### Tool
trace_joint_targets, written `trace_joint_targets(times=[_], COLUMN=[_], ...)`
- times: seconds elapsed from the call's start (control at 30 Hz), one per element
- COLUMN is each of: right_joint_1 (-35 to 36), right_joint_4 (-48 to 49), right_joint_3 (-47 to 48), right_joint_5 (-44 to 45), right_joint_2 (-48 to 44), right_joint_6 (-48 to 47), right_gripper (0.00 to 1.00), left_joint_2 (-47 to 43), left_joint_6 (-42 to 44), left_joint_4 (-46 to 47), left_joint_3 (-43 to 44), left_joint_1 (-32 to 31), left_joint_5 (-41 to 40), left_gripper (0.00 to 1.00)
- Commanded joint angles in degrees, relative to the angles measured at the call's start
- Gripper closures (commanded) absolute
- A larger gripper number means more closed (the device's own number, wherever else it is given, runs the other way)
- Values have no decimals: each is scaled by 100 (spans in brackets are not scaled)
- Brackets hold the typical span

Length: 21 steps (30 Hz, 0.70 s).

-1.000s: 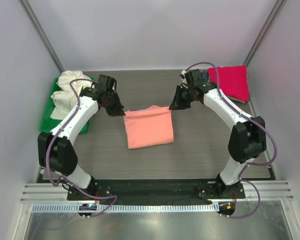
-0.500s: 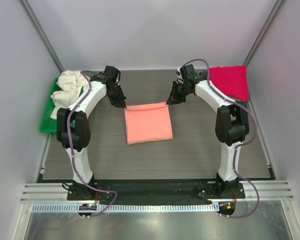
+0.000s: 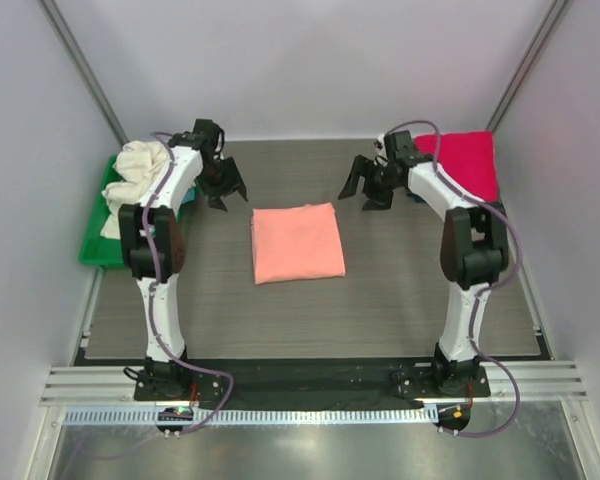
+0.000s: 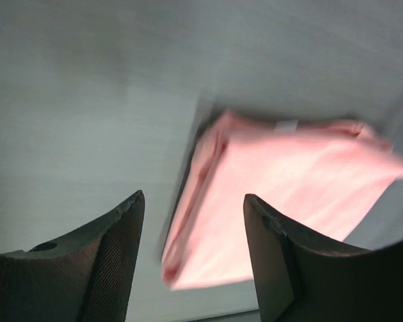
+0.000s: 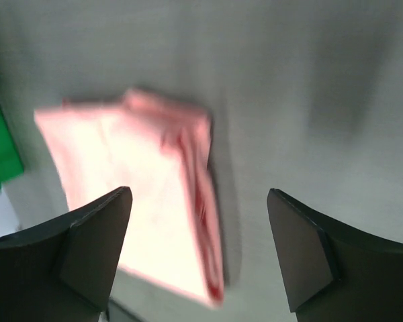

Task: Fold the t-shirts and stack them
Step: Fold the tshirt

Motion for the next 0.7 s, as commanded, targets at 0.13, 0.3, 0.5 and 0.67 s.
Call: trace_joint_targets(times=[0.13,0.3,0.5,0.67], right_joint_1=[610,1103,1314,1314], right_joint_4=[1791,2249,3269,3287], right_joint_3=[-3025,-3940,-4529,-4907], right_joint_5=[-1157,-1122,-1378,-1149], right_joint_2=[-2479,-2358,-1910,-1891], right_joint_6=[188,232,584,628], right_gripper=[20,29,35,36], left_joint_2=[-2761,-3537,-4310,-4672], left_joint_6=[-151,-134,-230,-546], left_joint_4=[1111,1304,1603,2332], left_joint_3=[-2958,-4006,-5123,-5704], left_joint_1=[-389,-601,-618,-1003], left_joint_5=[103,94,242,569], left_gripper=[41,42,43,45])
